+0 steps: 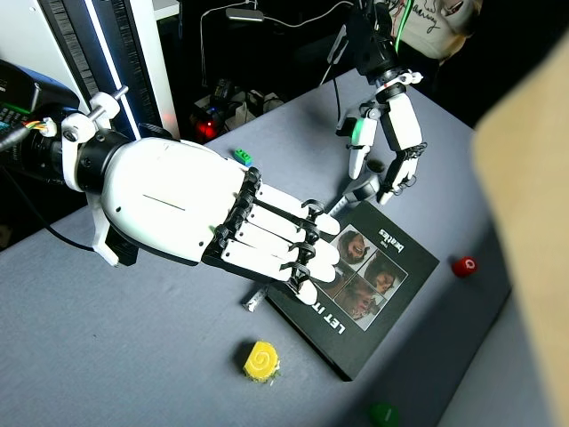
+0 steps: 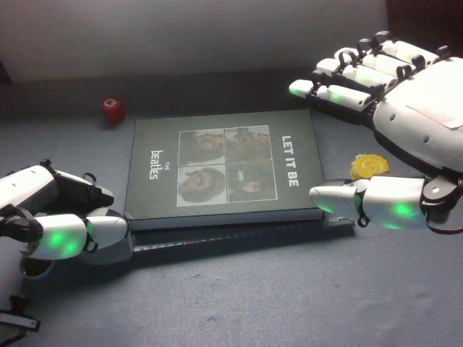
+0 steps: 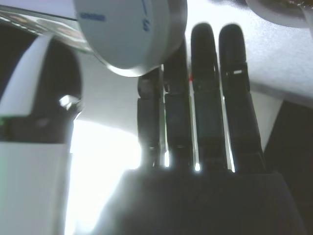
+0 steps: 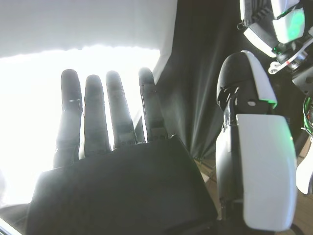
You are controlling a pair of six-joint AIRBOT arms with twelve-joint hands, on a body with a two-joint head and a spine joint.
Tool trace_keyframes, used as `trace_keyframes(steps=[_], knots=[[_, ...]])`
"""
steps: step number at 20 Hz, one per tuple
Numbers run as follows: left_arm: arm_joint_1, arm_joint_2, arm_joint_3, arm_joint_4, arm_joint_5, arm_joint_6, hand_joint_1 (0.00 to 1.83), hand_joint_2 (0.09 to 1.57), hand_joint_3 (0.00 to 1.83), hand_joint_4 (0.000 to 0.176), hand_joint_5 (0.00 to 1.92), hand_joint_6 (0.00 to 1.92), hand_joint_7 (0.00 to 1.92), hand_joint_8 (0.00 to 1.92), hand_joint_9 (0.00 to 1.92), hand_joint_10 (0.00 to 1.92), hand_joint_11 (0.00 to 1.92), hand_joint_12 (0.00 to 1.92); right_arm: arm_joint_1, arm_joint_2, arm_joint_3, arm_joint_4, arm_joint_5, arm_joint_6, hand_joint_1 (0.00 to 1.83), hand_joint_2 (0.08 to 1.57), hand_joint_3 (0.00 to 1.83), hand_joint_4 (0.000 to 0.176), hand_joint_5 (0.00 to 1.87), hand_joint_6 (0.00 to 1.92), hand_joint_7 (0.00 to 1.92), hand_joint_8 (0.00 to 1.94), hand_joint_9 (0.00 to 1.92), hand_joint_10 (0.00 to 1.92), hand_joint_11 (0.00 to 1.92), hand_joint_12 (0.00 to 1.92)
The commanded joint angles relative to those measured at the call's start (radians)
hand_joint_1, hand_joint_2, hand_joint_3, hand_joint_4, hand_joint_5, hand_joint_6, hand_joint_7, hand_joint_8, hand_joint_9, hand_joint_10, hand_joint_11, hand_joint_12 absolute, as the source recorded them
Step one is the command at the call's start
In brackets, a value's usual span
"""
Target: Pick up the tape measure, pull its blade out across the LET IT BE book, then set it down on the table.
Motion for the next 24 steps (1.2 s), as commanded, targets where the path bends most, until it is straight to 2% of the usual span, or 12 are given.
trace_keyframes(steps=[1,8,13,15,17,18,19,20,21,22,23,24], knots=[[-0.012,0.000,-0.001,0.021,-0.095,-0.005,0.45,1.02,0.00,0.000,0.55,0.00,0.59,0.00,0.55,0.00,0.40,0.51,0.003,0.002,-0.003,-0.048,0.089,0.010,0.22,1.10,0.00,0.118,0.15,0.01,0.11,0.01,0.08,0.01,0.00,0.72],[-0.065,0.050,0.015,0.037,-0.060,-0.005,0.39,1.04,0.00,0.000,0.53,0.00,0.56,0.00,0.53,0.01,0.39,0.49,0.022,0.034,-0.002,-0.049,0.024,0.106,0.22,1.10,0.00,0.118,0.14,0.00,0.10,0.00,0.08,0.00,0.00,0.69],[-0.213,0.115,0.027,0.041,0.024,0.058,0.39,1.04,0.00,0.000,0.53,0.00,0.56,0.00,0.53,0.00,0.39,0.48,0.103,0.114,0.004,-0.078,-0.166,0.274,0.22,1.11,0.00,0.114,0.16,0.01,0.11,0.00,0.08,0.00,0.00,0.73],[-0.319,0.138,0.019,0.011,0.089,0.148,0.41,1.04,0.00,0.000,0.57,0.00,0.58,0.00,0.58,0.01,0.46,0.49,0.133,0.135,0.016,-0.183,-0.219,0.387,0.22,1.11,0.00,0.082,0.23,0.02,0.19,0.01,0.14,0.01,0.00,0.86],[-0.415,0.148,0.009,-0.024,0.145,0.249,0.42,1.04,0.00,0.000,0.60,0.01,0.62,0.01,0.60,0.01,0.49,0.50,0.160,0.147,0.029,-0.219,-0.263,0.425,0.23,1.11,0.00,0.067,0.28,0.02,0.26,0.02,0.21,0.03,0.00,0.97],[-0.475,0.153,-0.006,-0.076,0.186,0.326,0.43,1.03,0.00,0.000,0.65,0.01,0.69,0.01,0.67,0.02,0.52,0.52,0.167,0.151,0.042,-0.275,-0.283,0.470,0.23,1.12,0.00,0.050,0.32,0.02,0.37,0.02,0.33,0.05,0.02,1.11],[-0.515,0.159,-0.028,-0.118,0.196,0.388,0.46,1.03,0.00,0.000,0.77,0.02,0.77,0.02,0.78,0.03,0.60,0.57,0.166,0.151,0.054,-0.327,-0.285,0.504,0.26,1.15,0.00,0.013,0.44,0.01,0.70,0.05,0.69,0.16,0.28,1.30],[-0.559,0.163,-0.059,-0.139,0.201,0.439,0.46,1.03,0.00,0.000,0.77,0.02,0.77,0.02,0.78,0.03,0.60,0.57,0.161,0.151,0.063,-0.372,-0.285,0.537,0.26,1.15,0.00,0.013,0.44,0.01,0.70,0.05,0.69,0.16,0.28,1.30],[-0.596,0.165,-0.079,-0.168,0.223,0.487,0.46,1.03,0.00,0.000,0.87,0.03,0.81,0.02,0.92,0.07,0.84,0.64,0.157,0.151,0.069,-0.414,-0.285,0.570,0.41,1.16,0.00,0.000,0.71,0.06,0.88,0.39,0.72,1.09,0.65,1.61],[-0.646,0.166,-0.102,-0.217,0.256,0.579,0.46,1.03,0.00,0.000,0.87,0.03,0.81,0.02,0.92,0.07,0.84,0.64,0.157,0.148,0.077,-0.453,-0.286,0.602,0.41,1.16,0.00,0.000,0.71,0.06,0.88,0.39,0.72,1.09,0.65,1.61],[-0.677,0.166,-0.133,-0.295,0.260,0.668,0.47,1.03,0.00,0.000,0.91,0.03,0.86,0.04,1.00,0.14,0.91,0.78,0.163,0.142,0.085,-0.475,-0.296,0.615,0.52,1.17,0.00,0.000,0.82,0.37,0.87,0.85,0.80,1.48,0.87,1.78],[-0.684,0.167,-0.173,-0.344,0.218,0.689,0.52,1.04,0.00,0.000,0.72,0.80,0.76,0.94,0.73,1.38,0.83,1.57,0.182,0.129,0.101,-0.494,-0.336,0.627,0.69,1.15,0.00,0.000,0.79,1.40,0.89,1.74,1.18,1.90,1.43,1.92]])
